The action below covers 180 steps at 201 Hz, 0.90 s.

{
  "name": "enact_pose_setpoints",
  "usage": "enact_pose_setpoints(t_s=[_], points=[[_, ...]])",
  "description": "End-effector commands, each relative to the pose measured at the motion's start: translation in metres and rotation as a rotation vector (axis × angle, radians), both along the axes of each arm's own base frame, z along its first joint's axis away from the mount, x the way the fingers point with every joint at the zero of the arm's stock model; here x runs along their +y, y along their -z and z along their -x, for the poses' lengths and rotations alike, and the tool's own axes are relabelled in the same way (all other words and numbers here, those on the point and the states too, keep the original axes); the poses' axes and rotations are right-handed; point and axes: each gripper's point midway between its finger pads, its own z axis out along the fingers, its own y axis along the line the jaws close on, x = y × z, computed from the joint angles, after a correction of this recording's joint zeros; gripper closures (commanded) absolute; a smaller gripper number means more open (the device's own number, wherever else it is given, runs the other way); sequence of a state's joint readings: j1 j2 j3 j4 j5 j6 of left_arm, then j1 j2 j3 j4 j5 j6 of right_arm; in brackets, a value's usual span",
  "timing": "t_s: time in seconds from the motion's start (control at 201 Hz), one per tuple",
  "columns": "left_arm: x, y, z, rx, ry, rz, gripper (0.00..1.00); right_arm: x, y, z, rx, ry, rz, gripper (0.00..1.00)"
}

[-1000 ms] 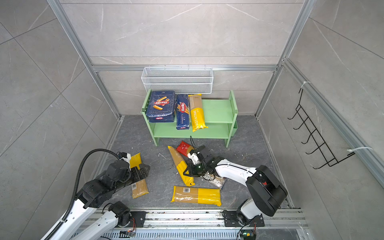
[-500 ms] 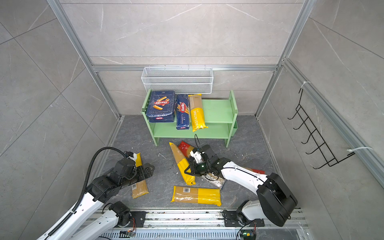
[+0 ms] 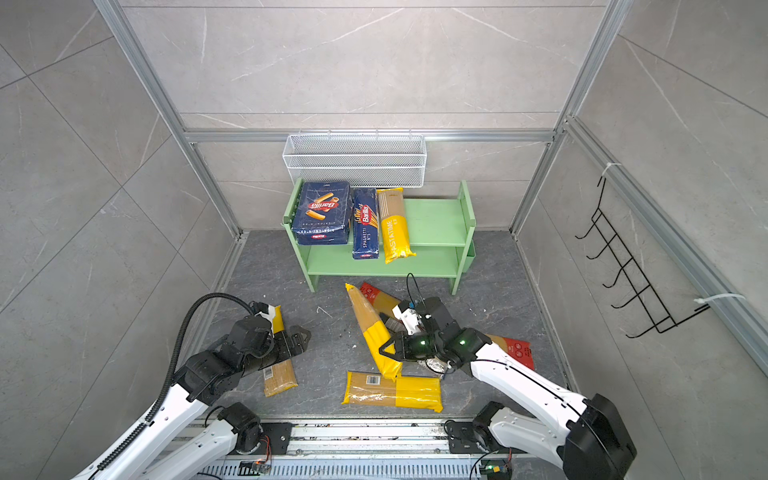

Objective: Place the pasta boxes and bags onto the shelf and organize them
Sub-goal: 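Pull the upright bag toward the robot with the right gripper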

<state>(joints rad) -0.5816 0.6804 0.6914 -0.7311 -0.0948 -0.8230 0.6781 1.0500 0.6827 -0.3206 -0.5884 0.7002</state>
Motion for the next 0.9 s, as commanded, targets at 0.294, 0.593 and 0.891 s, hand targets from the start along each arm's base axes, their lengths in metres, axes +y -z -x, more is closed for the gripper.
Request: enact_pose_setpoints(t_s=[0.294,0.593,0.891], points=[[0.008,0.002,0.005,-0.015,-0.027,0.006,0.00,-0.019,-0.051,0.033,-0.141,-0.053,-0.121,1.00],[0.008,0.008,0.003,-0.001,-0.038,-0.006,0.00,-0.032,-0.078,0.056,-0.166,-0.074,-0.166,1.00],[0.003,0.004,-0.005,-0.003,-0.028,-0.012,0.00,-0.044,-0.108,0.071,-0.216,-0.080,-0.194,1.00]])
